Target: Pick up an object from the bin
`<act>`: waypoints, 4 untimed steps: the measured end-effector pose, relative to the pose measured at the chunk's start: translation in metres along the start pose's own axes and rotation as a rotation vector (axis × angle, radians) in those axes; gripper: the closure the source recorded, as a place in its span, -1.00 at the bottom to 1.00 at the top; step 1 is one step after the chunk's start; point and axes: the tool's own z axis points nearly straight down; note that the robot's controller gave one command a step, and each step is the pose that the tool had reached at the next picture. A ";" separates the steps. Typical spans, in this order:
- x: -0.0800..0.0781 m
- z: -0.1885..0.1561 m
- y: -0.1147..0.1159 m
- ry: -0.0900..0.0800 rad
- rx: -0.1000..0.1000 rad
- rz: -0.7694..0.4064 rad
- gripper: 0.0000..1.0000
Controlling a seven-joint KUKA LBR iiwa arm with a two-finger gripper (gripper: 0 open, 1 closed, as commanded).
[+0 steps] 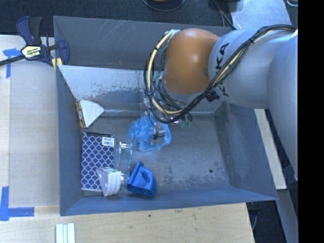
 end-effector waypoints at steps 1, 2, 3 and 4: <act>-0.003 0.017 -0.017 -0.009 -0.002 0.088 1.00; -0.003 0.017 -0.017 -0.009 -0.002 0.088 1.00; 0.005 0.006 0.010 -0.008 -0.003 0.068 1.00; -0.010 -0.071 -0.013 -0.022 0.000 0.082 1.00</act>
Offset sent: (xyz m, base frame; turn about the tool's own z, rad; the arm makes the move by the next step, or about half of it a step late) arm 0.0000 0.0000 0.0000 0.0000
